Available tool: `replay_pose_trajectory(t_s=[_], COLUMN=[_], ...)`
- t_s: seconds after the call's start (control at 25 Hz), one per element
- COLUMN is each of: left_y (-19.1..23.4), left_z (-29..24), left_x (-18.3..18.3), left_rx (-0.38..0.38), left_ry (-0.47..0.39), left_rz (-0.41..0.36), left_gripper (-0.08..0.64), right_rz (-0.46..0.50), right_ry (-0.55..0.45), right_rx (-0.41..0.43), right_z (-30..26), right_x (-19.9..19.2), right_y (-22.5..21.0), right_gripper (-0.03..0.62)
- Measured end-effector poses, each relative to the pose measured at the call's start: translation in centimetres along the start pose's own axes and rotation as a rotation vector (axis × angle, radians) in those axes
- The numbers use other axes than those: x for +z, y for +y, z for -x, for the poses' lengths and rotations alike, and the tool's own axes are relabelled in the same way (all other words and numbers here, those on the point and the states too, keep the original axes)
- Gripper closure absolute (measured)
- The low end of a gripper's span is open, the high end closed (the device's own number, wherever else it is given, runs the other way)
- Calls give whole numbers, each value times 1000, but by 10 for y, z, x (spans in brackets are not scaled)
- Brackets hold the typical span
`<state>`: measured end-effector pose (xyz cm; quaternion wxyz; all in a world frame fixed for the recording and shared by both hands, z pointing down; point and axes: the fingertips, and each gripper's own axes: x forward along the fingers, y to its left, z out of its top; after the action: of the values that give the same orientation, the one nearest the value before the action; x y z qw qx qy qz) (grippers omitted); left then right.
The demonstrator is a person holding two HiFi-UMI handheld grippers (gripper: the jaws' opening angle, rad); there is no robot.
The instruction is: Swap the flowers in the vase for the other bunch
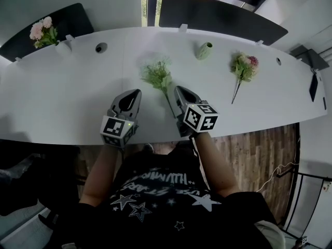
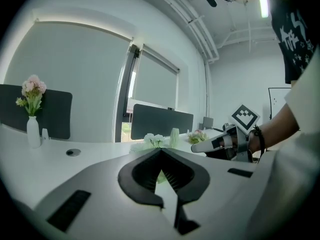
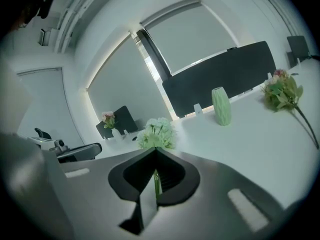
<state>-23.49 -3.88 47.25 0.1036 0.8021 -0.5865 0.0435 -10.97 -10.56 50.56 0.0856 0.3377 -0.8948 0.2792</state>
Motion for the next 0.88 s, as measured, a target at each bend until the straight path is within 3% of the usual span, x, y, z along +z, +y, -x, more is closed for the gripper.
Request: replay_pose_trajectory(t_s=[0.32, 0.88], left_y=[-35, -128], left_z=[-45, -165], left_x=[20, 39], left_rx=[-22, -74], left_ry=[-36, -42], left_rz=[27, 25], left_gripper=[552, 552], right_rz=[23, -75], right_ry=[-6, 20], right_rx=[-46, -297], right_z=[24, 101], right_x=[30, 79], right_y=[-48, -238], right_gripper=[589, 589])
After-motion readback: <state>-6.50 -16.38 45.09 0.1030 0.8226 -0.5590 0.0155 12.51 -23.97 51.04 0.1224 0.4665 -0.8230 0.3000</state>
